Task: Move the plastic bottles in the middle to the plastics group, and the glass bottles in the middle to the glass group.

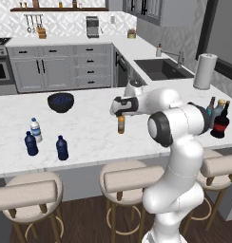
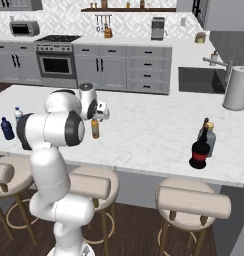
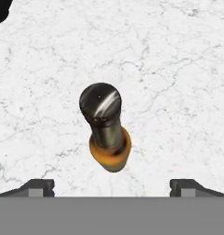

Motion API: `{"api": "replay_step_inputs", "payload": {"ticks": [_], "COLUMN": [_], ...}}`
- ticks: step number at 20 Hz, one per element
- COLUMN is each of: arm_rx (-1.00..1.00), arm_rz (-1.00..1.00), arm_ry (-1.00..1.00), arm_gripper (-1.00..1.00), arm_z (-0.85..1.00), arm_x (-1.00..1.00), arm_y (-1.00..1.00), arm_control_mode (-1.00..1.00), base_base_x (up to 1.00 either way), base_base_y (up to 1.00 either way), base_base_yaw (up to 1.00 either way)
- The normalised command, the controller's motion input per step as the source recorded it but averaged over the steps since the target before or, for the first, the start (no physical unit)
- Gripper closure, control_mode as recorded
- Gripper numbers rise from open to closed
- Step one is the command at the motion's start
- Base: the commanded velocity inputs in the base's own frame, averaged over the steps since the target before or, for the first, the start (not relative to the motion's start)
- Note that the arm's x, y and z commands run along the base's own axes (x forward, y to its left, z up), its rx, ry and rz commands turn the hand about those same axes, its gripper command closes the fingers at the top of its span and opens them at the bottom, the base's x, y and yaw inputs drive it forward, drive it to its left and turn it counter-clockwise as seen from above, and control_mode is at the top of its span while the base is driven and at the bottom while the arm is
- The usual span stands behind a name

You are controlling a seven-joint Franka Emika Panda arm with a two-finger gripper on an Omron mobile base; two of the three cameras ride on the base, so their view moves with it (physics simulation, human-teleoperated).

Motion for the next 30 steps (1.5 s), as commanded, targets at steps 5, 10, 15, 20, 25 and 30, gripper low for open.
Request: {"api": "replay_step_inputs", "payload": {"ticks": [5,10,15,20,25,30], "arm_rx": [0.0,0.0,0.0,0.0,-0.02,-0.02], "arm_rz": [0.02,0.01,0.01,0.05,0.05,0.01], "arm_ry": [0.03,0.07,0.02,0.0,0.05,0.01], "arm_gripper": [-1.0,-1.0,-1.0,-1.0,-1.0,-1.0], "arm_z": [-0.15,-0.17,-0.04,-0.04,-0.07,-0.02], "arm_x": [0.21,0.17,0.0,0.01,0.04,0.09], "arm_y": [0.0,0.0,0.0,0.03,0.05,0.0], "arm_control_mode": [-1.0,-1.0,-1.0,-1.0,-1.0,-1.0], "base_base_x": [0.0,0.0,0.0,0.0,0.0,0.0], "base_base_y": [0.0,0.0,0.0,0.0,0.0,0.0], "base_base_yaw": [0.0,0.0,0.0,0.0,0.0,0.0]}}
